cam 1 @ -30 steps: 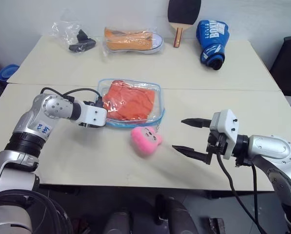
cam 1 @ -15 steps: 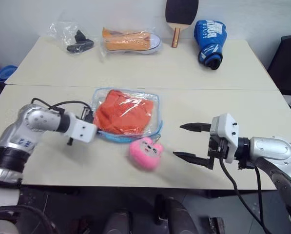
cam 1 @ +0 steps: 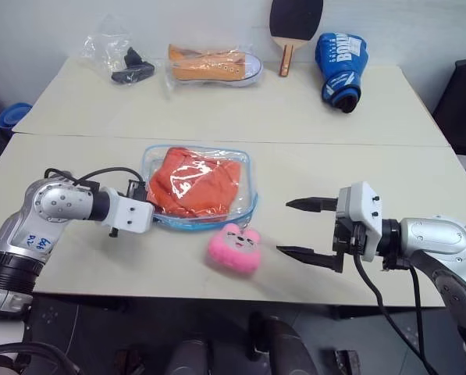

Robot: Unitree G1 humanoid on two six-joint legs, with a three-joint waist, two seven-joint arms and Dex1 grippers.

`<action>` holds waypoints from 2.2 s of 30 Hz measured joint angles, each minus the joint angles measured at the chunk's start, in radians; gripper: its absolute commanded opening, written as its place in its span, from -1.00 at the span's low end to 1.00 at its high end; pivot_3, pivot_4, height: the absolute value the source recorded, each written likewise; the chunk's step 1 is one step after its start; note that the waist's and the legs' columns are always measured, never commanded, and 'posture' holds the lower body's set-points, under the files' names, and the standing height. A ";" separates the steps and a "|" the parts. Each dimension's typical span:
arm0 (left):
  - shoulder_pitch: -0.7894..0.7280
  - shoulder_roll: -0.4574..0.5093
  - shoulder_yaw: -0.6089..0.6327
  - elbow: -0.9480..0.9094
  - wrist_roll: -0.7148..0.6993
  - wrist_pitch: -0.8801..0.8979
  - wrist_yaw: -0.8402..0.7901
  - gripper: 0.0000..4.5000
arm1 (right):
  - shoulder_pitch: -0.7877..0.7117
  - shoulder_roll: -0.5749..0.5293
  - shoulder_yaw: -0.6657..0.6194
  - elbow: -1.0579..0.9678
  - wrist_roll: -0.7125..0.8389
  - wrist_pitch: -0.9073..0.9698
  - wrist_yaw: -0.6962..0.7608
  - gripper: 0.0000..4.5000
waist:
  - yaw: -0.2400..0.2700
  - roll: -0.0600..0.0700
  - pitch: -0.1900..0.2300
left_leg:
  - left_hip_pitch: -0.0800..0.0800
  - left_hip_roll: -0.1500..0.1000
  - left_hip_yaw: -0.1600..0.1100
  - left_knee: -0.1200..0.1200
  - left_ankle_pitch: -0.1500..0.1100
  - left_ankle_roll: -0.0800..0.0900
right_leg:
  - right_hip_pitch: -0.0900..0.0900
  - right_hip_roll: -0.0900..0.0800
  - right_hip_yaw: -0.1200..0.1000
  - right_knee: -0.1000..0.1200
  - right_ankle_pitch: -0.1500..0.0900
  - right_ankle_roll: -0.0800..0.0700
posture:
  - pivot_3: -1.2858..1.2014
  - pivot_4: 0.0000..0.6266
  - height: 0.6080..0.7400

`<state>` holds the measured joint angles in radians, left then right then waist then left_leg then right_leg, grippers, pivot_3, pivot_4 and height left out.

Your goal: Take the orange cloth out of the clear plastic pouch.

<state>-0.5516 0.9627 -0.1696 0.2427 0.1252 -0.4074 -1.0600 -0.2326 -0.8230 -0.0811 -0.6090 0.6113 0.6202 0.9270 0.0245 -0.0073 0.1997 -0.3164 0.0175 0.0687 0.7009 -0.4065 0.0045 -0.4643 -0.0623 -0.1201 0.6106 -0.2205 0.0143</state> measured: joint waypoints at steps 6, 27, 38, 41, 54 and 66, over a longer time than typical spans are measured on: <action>0.048 0.011 0.034 -0.077 -0.062 0.082 -0.036 0.70 | -0.002 0.000 0.002 0.015 -0.001 -0.003 0.006 1.00 | -0.004 0.000 0.000 | 0.000 0.001 0.001 0.000 0.000 0.000 | 0.000 0.000 0.000 0.000 0.000 0.000 | 0.03 -0.52 1.00; -0.217 -0.259 -0.241 -0.251 -0.200 0.361 -0.309 0.78 | 0.066 -0.048 -0.047 -0.002 0.005 0.011 0.001 1.00 | -0.003 -0.001 0.000 | -0.002 -0.002 0.002 0.002 0.000 0.000 | 0.004 0.002 0.005 0.000 0.001 0.003 | 0.03 -0.52 1.00; -0.204 -0.314 -0.282 -0.178 -0.185 0.280 -0.408 -0.05 | 0.020 -0.019 0.018 0.010 -0.042 -0.006 -0.042 1.00 | 0.000 -0.001 0.000 | -0.001 -0.002 0.002 0.003 0.001 0.000 | 0.003 0.002 0.006 0.000 0.001 0.003 | 0.03 -0.52 1.00; -0.197 -0.310 -0.281 -0.168 -0.184 0.256 -0.419 -0.46 | -0.018 0.004 0.055 0.048 -0.070 -0.023 -0.046 1.00 | 0.000 -0.001 0.000 | -0.001 -0.002 0.002 0.003 0.001 0.000 | 0.004 0.002 0.006 0.000 0.001 0.003 | 0.03 -0.52 1.00; -0.182 -0.219 -0.230 -0.161 -0.198 0.273 -0.440 -0.98 | -0.249 0.145 0.346 0.394 -0.444 -0.355 -0.036 1.00 | -0.012 -0.001 0.000 | -0.001 -0.001 0.002 0.003 0.001 0.000 | 0.001 0.002 0.006 0.001 0.001 0.003 | 0.03 -0.52 1.00; -0.136 -0.177 -0.192 -0.219 -0.205 0.312 -0.437 -1.00 | -0.382 0.273 0.466 0.660 -0.637 -0.588 -0.016 0.16 | -0.024 -0.001 0.000 | -0.001 -0.001 0.001 0.005 0.001 0.000 | 0.000 0.001 0.004 0.001 0.001 0.002 | 0.03 -0.52 1.00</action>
<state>-0.6881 0.7861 -0.3612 0.0237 -0.0799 -0.0950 -1.4969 -0.6151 -0.5504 0.3846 0.0512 -0.0255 0.0319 0.9114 0.0002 -0.0080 0.1998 -0.3176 0.0161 0.0697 0.7055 -0.4058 0.0048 -0.4645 -0.0614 -0.1161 0.6118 -0.2191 0.0168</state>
